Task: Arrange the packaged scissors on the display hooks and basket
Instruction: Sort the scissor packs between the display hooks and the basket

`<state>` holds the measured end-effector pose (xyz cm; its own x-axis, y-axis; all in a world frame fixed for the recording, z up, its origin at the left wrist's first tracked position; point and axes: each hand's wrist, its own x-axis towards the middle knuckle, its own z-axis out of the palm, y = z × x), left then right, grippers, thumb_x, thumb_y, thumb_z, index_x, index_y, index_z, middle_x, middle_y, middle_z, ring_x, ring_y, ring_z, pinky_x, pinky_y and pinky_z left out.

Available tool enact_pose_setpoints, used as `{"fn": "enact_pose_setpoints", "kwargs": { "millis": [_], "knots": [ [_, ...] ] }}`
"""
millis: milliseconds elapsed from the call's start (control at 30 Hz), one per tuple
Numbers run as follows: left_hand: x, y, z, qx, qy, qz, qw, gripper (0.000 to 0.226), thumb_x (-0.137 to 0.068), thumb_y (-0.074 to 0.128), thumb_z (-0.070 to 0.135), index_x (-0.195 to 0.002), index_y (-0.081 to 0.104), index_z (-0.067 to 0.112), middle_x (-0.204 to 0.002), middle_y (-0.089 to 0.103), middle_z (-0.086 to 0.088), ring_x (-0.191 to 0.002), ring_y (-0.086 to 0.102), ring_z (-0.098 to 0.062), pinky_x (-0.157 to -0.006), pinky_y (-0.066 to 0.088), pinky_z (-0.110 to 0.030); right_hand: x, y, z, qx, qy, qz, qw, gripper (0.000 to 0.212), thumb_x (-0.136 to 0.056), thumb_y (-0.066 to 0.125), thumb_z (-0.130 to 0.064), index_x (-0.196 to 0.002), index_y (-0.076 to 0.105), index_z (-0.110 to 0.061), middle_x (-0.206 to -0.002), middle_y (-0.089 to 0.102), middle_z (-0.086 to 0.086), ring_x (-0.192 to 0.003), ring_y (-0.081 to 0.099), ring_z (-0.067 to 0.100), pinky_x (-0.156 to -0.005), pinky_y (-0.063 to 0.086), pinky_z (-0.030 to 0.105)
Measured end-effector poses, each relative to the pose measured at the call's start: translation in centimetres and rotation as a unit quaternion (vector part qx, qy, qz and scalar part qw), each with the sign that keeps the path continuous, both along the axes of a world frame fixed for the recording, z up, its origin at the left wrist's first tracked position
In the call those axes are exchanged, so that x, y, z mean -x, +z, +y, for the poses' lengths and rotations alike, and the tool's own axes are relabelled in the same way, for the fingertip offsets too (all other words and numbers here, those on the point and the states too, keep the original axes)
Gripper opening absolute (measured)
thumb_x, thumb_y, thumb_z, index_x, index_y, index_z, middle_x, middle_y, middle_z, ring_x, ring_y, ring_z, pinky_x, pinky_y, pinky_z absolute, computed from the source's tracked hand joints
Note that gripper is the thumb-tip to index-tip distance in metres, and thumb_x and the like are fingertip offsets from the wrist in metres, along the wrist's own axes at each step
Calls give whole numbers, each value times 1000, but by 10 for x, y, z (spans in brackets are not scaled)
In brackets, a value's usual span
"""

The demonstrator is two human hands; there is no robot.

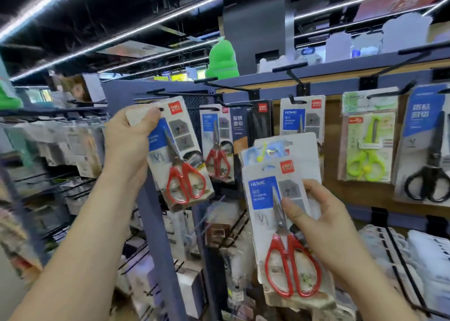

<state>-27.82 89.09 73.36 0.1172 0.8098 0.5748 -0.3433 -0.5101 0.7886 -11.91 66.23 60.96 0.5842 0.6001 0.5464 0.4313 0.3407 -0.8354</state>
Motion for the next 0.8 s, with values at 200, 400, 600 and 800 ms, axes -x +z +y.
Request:
{"fn": "enact_pose_setpoints", "kwargs": {
  "millis": [200, 400, 600, 800],
  "knots": [
    [-7, 20, 21, -12, -22, 26, 999, 13, -94, 63, 11, -86, 63, 21, -80, 71, 6, -73, 69, -9, -76, 59, -33, 7, 7, 19, -15, 17, -10, 1000, 20, -88, 67, -12, -101, 68, -27, -98, 74, -22, -89, 67, -8, -70, 46, 4],
    [-26, 18, 38, 2, -22, 70, 997, 12, -95, 64, 16, -85, 65, 23, -84, 70, 3, -82, 67, -17, -75, 56, -31, 9, 6, 30, -5, 34, 12, 999, 18, -87, 67, -15, -100, 68, -27, -95, 75, -19, -83, 69, -6, -61, 49, 8],
    [-38, 19, 43, 67, -59, 47, 995, 23, -99, 54, 11, -78, 60, 16, -68, 69, 5, -56, 65, -2, -55, 53, -22, 4, 2, 31, 3, 41, 46, 998, 18, -87, 67, -11, -101, 68, -23, -94, 76, -16, -85, 71, -1, -64, 51, 9],
    [-55, 6, 50, 143, -129, 12, 981, 19, -101, 46, 5, -87, 55, 16, -80, 65, -2, -67, 61, -17, -62, 52, -32, -1, -2, 32, 19, 38, 69, 997, 18, -88, 66, -12, -103, 68, -22, -96, 76, -17, -88, 71, -1, -64, 52, 10]
  ]
}}
